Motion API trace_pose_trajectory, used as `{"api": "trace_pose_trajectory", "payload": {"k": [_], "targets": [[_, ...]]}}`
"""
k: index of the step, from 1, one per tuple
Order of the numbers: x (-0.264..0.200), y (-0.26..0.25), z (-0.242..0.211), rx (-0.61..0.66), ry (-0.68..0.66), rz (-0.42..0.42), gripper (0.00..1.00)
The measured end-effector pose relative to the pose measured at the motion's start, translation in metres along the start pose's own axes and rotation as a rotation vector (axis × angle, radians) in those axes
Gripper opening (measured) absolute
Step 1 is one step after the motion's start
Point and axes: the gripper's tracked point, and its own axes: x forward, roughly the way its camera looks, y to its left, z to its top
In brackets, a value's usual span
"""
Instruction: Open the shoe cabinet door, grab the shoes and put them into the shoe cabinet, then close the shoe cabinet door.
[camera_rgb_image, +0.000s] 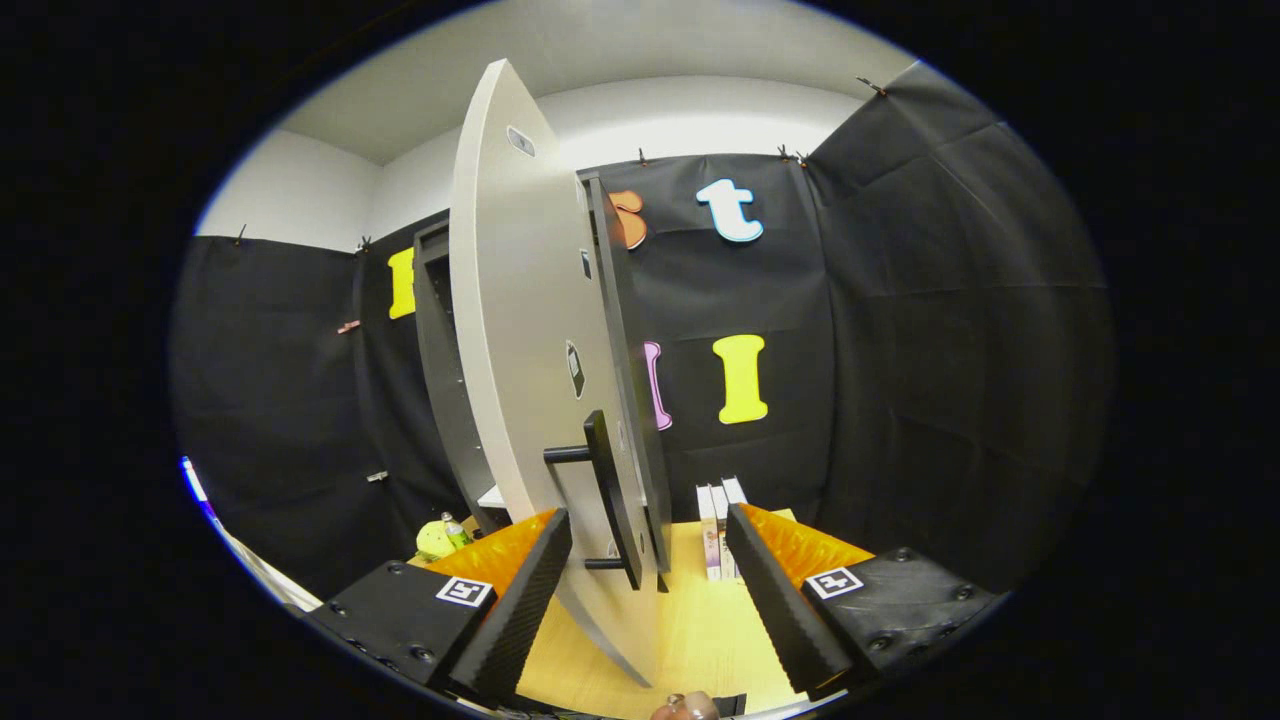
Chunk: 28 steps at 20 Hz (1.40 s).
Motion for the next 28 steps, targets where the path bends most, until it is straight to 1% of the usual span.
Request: {"api": "trace_pose_trajectory", "payload": {"k": [3, 6, 11, 14, 15, 20, 24, 28], "targets": [[0.012, 0.001, -0.002, 0.005, 0.011, 0.026, 0.98], [0.023, 0.004, -0.002, 0.005, 0.010, 0.027, 0.97], [0.023, 0.021, -0.005, -0.006, 0.022, 0.082, 0.97], [0.039, 0.056, -0.013, -0.029, 0.024, 0.105, 0.97], [0.047, 0.074, -0.017, -0.033, 0.026, 0.105, 0.97], [0.069, 0.124, -0.030, -0.027, 0.031, 0.091, 0.97], [0.088, 0.164, -0.035, -0.070, 0.001, 0.053, 0.97], [0.114, 0.198, -0.041, -0.088, -0.018, 0.021, 0.98]]}}
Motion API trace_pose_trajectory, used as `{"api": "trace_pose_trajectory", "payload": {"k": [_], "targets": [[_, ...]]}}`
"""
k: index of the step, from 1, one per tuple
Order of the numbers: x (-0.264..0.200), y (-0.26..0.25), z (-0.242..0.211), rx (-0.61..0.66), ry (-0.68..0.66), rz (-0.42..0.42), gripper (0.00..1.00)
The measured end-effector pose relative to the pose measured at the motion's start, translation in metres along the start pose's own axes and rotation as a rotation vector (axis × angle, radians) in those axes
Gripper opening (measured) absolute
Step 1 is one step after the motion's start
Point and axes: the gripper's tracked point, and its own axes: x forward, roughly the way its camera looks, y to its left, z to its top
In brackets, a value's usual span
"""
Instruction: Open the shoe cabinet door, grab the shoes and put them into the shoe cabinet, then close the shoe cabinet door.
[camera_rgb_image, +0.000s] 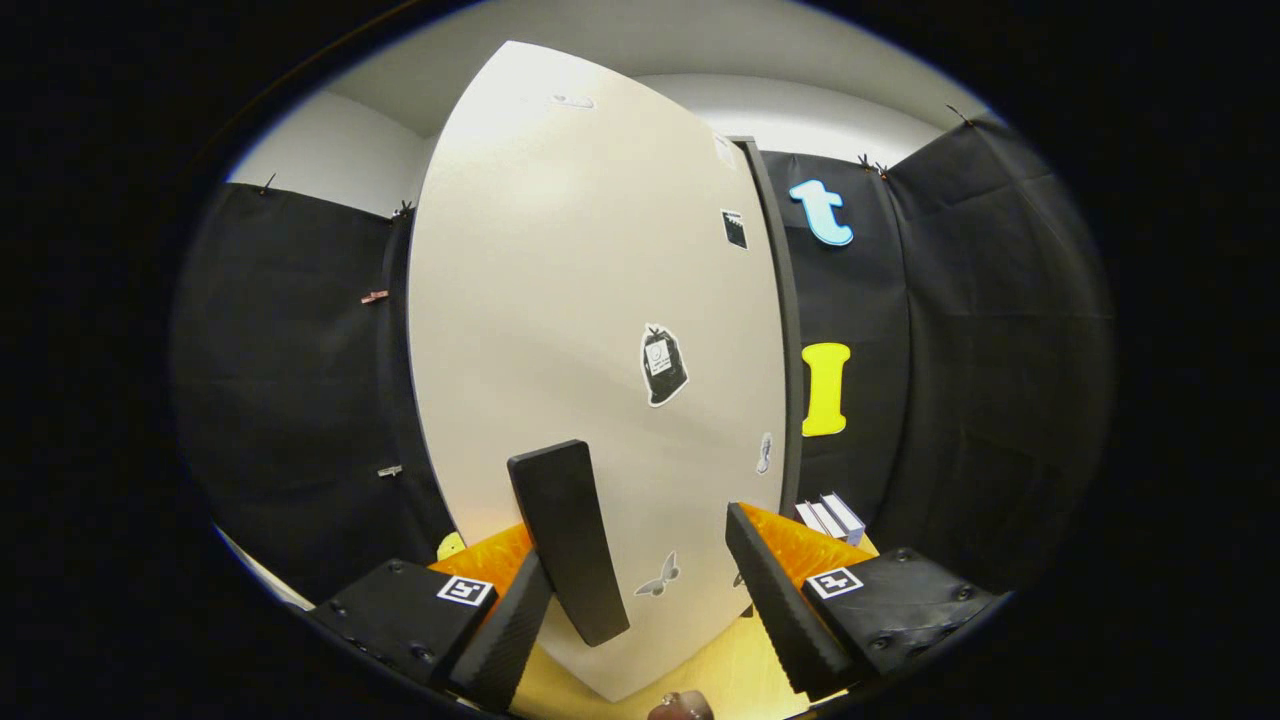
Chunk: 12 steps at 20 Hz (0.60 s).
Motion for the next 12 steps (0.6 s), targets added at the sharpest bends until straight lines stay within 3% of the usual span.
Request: {"api": "trace_pose_trajectory", "payload": {"k": [12], "targets": [[0.089, 0.073, -0.004, -0.021, -0.026, 0.012, 1.00]]}}
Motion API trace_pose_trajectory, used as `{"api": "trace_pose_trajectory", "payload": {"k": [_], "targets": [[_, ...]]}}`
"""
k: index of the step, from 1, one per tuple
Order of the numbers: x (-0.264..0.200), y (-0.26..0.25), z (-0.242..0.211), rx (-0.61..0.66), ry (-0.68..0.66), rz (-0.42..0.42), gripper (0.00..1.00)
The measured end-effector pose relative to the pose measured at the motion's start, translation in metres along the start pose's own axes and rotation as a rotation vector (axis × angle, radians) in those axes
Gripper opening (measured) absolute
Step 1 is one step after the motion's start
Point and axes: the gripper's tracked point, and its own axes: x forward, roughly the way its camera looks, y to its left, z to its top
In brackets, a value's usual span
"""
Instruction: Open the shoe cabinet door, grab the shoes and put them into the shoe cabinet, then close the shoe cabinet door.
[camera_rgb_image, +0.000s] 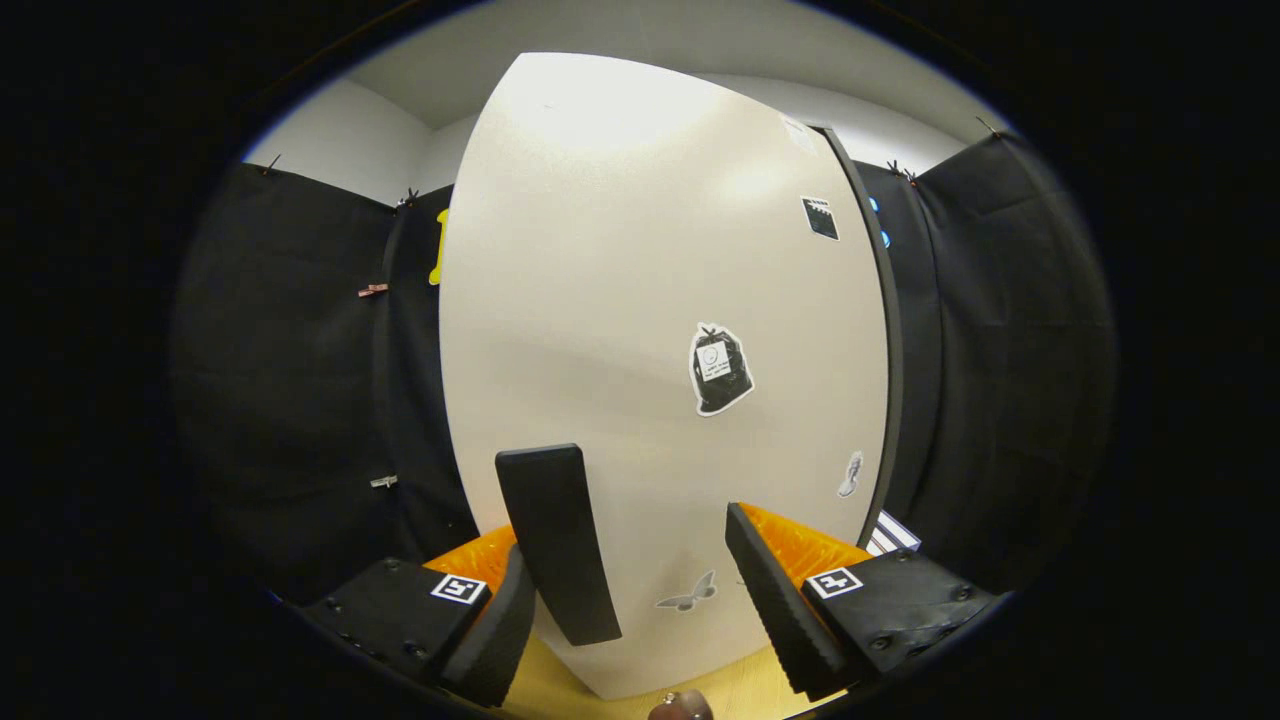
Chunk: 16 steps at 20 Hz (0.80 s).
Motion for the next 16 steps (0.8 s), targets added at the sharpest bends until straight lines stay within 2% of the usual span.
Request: {"api": "trace_pose_trajectory", "payload": {"k": [10, 16], "targets": [[0.030, 0.030, 0.000, 0.016, -0.004, 0.056, 0.98], [0.018, 0.042, 0.015, -0.015, -0.045, 0.074, 0.98]]}}
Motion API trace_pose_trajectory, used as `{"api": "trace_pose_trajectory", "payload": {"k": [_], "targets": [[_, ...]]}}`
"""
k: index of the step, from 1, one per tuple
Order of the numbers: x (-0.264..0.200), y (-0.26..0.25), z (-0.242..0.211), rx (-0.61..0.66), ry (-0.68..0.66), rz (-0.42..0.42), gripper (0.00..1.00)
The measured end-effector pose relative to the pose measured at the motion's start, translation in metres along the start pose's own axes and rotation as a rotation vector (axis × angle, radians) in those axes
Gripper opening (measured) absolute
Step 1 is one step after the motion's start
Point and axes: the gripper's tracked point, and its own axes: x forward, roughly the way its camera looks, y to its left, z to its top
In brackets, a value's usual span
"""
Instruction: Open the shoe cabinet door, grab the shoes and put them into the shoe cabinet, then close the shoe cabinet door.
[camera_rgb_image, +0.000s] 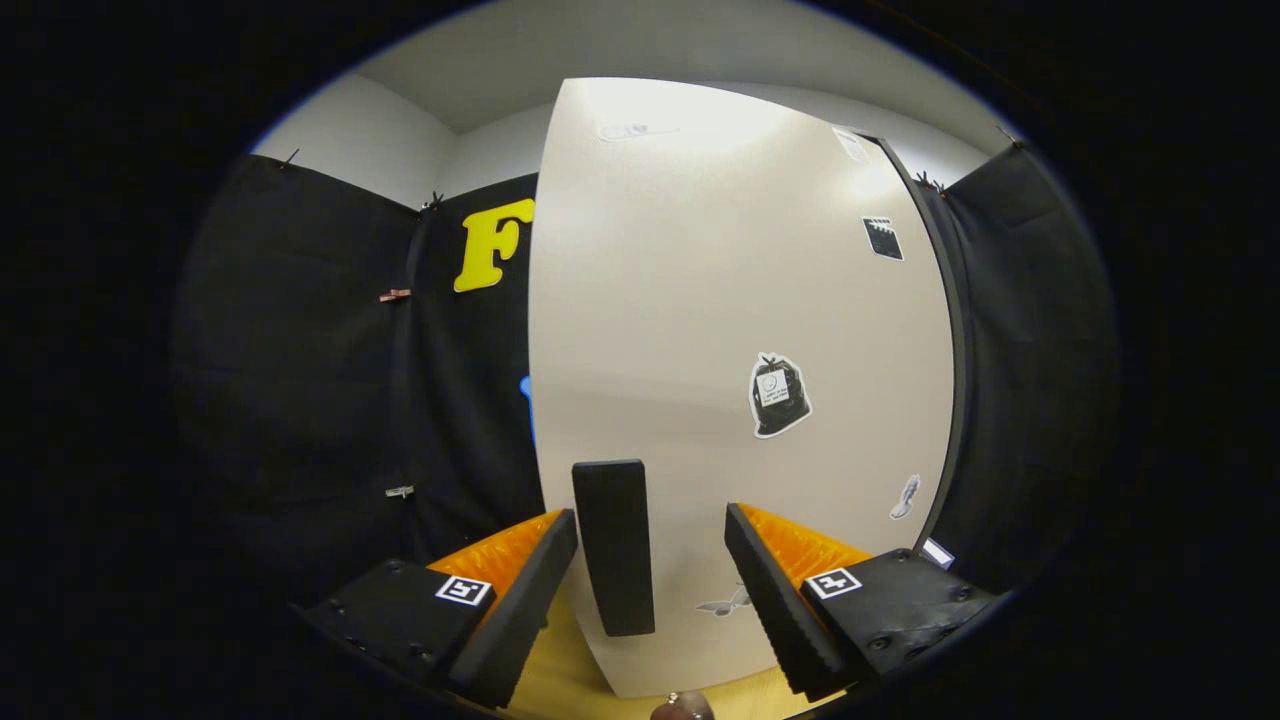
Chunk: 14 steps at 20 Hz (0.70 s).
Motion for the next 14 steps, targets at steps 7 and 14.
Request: {"api": "trace_pose_trajectory", "payload": {"k": [7, 14], "targets": [[-0.027, 0.011, 0.009, -0.018, -0.015, 0.017, 0.98], [-0.051, 0.015, 0.018, -0.061, -0.039, 0.000, 0.97]]}}
